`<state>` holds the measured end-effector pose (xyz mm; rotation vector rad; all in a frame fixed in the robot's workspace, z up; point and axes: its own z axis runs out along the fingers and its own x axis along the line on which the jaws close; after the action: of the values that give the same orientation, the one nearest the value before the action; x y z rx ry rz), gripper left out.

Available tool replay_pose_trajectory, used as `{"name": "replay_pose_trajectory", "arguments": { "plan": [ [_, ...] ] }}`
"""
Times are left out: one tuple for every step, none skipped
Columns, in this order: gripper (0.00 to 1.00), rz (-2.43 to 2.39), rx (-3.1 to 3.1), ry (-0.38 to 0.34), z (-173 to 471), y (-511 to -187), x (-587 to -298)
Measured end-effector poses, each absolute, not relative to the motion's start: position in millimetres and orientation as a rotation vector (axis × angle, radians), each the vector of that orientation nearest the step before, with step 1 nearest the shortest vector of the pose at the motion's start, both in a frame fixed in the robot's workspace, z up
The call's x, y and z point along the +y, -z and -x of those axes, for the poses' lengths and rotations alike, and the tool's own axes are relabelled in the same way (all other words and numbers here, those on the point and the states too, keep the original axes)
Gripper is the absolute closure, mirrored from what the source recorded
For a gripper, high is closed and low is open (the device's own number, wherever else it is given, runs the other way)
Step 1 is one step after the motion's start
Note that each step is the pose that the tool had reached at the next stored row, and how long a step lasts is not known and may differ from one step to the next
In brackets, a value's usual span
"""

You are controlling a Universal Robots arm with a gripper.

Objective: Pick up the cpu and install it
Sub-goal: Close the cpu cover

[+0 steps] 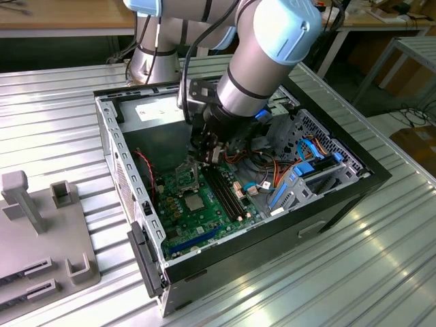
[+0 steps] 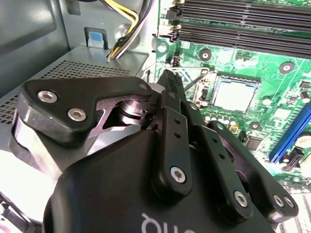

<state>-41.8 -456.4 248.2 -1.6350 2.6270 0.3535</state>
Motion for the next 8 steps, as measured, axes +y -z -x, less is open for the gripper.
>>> {"name": "replay_pose_trajectory", "arguments": {
  "plan": [
    [0.89,1.636,2.627,-0.353,41.8,-248.2,-457.4],
    [0.89,1.636,2.626,-0.353,41.8,-248.2,-458.6],
    [0.89,1.637,2.626,-0.353,41.8,-248.2,-459.8],
    [0.89,1.637,2.626,-0.353,41.8,-248.2,-461.3],
    [0.89,1.638,2.625,-0.353,41.8,-248.2,-462.9],
    [0.89,1.638,2.625,-0.354,41.8,-248.2,-465.9],
    [0.89,1.639,2.625,-0.354,41.8,-248.2,-468.3],
    [0.89,1.639,2.625,-0.354,41.7,-248.2,-470.1]
  ]
}}
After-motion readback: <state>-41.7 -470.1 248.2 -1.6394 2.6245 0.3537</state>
